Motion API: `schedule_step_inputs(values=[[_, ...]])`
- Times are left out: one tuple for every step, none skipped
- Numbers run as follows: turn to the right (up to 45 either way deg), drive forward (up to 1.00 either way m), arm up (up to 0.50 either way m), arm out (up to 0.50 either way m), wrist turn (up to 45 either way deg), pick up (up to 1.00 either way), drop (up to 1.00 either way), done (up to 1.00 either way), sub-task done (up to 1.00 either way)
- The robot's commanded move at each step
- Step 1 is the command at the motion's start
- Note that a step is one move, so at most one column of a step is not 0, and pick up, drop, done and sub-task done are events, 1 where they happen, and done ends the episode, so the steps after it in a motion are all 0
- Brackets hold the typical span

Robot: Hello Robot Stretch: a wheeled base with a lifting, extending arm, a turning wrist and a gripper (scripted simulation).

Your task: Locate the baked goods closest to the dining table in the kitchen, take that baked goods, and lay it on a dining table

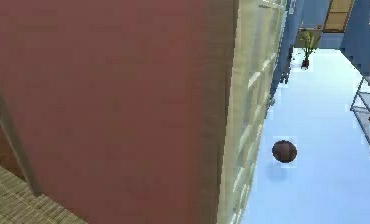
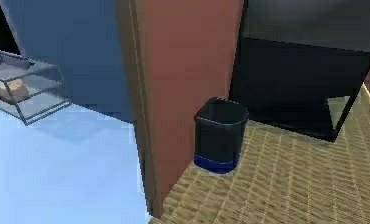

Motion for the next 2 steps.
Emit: schedule_step_inputs(values=[[-45.0,0.0,0.0,0.0,0.0,0.0,0.0,0.0,0.0],[-15.0,0.0,0.0,0.0,0.0,0.0,0.0,0.0,0.0]])
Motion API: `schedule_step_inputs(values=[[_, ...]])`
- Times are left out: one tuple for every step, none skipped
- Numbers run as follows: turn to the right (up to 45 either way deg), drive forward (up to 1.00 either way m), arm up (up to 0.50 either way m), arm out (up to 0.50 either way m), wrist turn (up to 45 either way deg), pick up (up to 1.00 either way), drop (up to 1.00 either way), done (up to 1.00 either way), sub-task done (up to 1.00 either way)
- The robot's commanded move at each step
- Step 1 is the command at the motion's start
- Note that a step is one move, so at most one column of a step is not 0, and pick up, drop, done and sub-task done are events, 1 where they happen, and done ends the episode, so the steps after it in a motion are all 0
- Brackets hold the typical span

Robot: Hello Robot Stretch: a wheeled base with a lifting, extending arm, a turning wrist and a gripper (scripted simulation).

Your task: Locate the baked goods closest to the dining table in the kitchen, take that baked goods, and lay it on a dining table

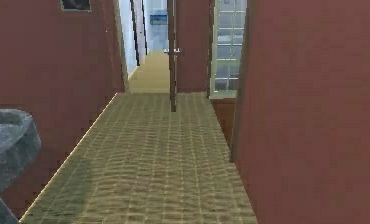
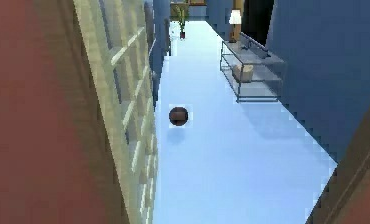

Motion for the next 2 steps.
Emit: schedule_step_inputs(values=[[0.0,1.0,0.0,0.0,0.0,0.0,0.0,0.0,0.0],[-3.0,0.0,0.0,0.0,0.0,0.0,0.0,0.0,0.0]])
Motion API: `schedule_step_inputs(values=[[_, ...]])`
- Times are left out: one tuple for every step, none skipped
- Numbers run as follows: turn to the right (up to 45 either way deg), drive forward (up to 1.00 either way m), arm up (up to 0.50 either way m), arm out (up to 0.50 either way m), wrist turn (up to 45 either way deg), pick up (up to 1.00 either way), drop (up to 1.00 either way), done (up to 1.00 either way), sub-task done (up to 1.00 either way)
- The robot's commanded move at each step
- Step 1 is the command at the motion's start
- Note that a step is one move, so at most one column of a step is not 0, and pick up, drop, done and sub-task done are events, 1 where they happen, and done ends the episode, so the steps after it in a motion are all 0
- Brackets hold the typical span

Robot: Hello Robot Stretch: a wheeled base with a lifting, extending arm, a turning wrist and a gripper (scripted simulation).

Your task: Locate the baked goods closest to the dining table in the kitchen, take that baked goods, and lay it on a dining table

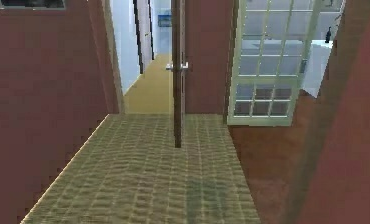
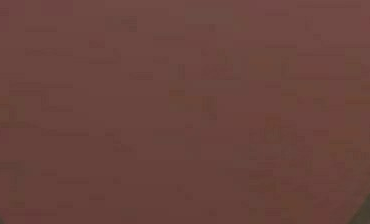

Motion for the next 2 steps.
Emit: schedule_step_inputs(values=[[0.0,0.8,0.0,0.0,0.0,0.0,0.0,0.0,0.0],[45.0,0.0,0.0,0.0,0.0,0.0,0.0,0.0,0.0]])
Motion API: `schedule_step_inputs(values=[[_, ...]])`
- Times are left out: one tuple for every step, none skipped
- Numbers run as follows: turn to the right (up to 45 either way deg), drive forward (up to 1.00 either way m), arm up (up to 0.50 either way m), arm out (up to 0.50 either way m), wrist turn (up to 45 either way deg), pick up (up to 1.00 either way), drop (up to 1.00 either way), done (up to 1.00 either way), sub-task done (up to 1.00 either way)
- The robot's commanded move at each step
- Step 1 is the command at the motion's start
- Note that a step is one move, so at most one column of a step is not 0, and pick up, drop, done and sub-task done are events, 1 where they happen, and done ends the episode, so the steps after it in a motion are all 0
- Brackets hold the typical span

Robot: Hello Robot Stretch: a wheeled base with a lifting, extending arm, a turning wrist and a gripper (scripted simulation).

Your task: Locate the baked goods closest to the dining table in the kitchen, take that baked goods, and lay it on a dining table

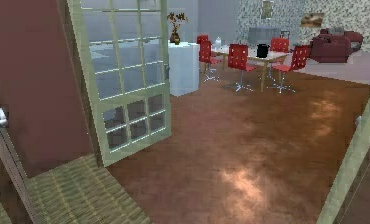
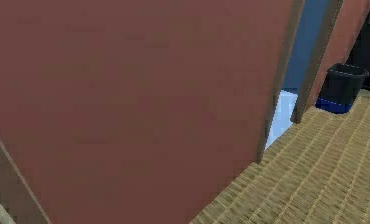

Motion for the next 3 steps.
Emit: schedule_step_inputs(values=[[6.0,0.0,0.0,0.0,0.0,0.0,0.0,0.0,0.0],[0.0,1.0,0.0,0.0,0.0,0.0,0.0,0.0,0.0],[3.0,0.0,0.0,0.0,0.0,0.0,0.0,0.0,0.0]])
